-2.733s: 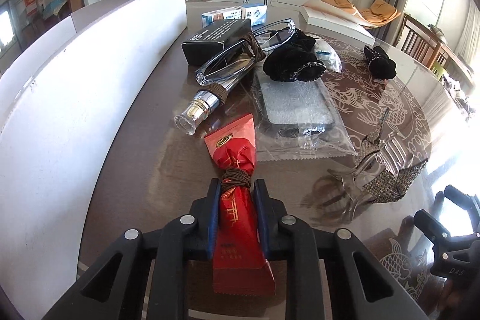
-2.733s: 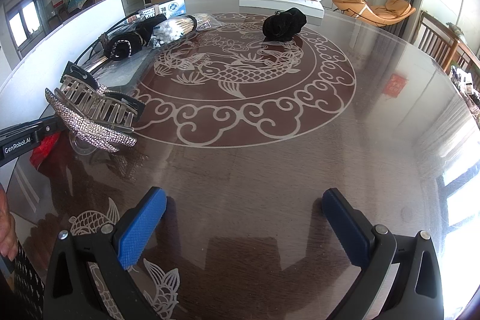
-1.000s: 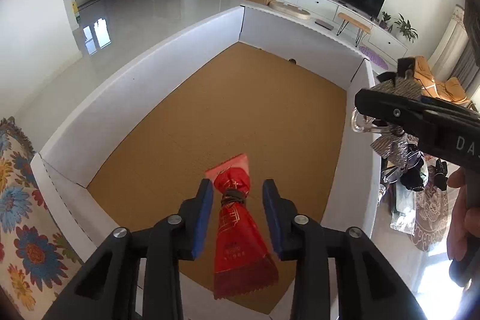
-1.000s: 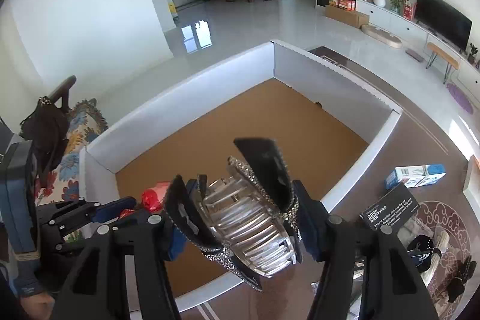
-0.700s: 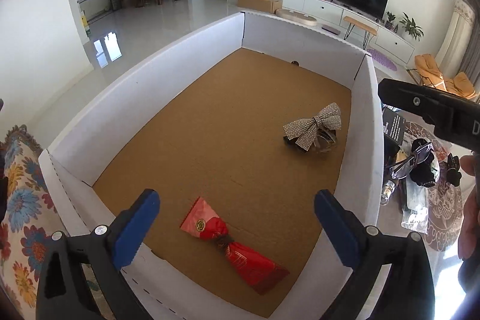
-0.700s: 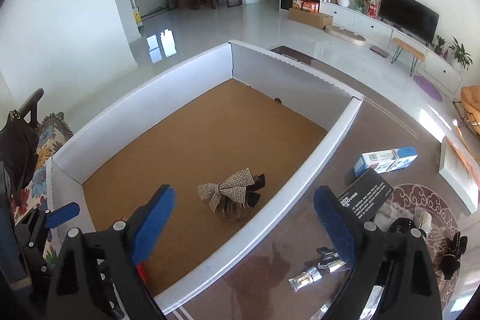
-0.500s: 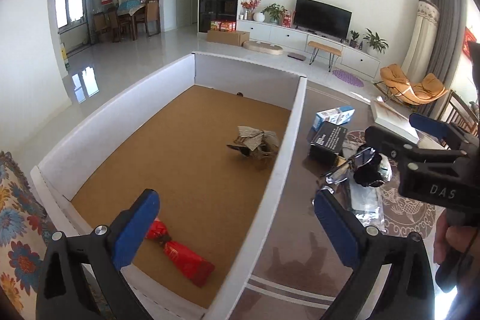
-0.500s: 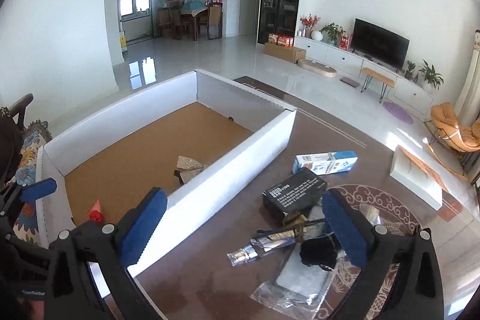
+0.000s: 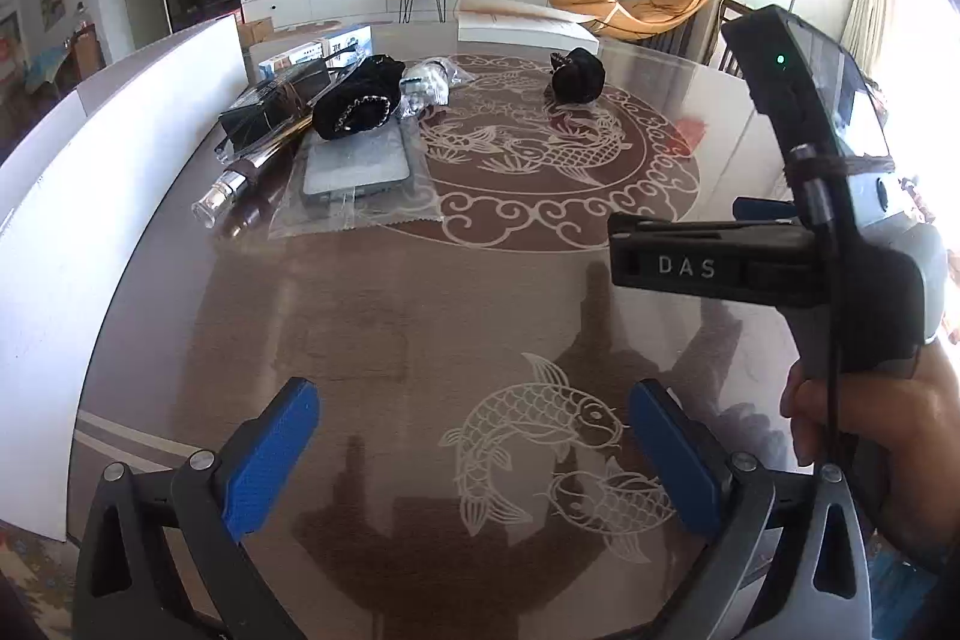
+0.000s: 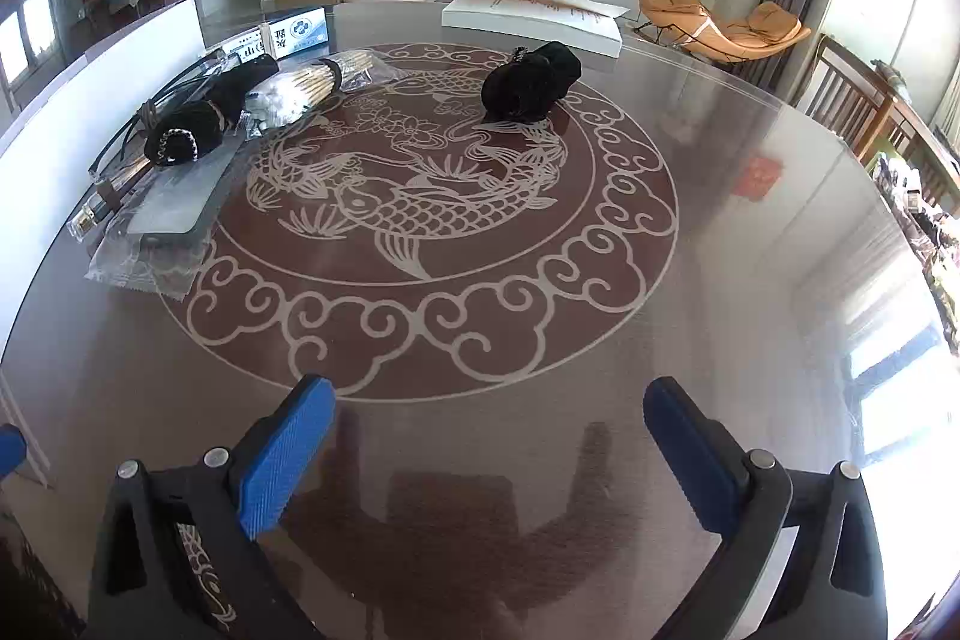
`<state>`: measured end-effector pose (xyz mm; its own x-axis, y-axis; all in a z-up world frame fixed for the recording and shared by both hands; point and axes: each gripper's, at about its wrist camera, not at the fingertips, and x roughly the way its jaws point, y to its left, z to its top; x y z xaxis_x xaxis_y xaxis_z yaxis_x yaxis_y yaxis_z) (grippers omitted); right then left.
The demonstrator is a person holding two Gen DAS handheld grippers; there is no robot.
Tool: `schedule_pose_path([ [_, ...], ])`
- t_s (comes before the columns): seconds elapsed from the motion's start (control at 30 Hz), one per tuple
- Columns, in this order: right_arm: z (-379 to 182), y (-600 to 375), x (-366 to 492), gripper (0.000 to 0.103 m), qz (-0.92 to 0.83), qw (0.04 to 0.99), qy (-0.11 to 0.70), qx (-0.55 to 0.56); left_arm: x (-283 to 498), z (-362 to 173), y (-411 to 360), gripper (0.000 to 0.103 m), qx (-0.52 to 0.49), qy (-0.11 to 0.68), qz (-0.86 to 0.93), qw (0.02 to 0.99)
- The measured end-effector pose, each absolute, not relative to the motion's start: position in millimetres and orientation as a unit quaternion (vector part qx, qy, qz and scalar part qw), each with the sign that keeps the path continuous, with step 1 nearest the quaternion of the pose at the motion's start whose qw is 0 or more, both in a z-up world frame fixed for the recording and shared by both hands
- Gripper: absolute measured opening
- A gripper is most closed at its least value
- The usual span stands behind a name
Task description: Organize objects
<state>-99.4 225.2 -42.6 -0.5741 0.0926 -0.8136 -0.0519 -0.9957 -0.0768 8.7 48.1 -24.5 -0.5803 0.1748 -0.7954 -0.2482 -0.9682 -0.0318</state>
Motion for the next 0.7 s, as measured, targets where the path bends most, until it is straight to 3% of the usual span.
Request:
schedule_pose_path([
  [0.7,-56.7,223.1,-127.9,0.103,0.889,0.042,0.013,-0.457,-24.4,-47.3,2.1,0.103,-0.462,0.019,0.886,0.031],
])
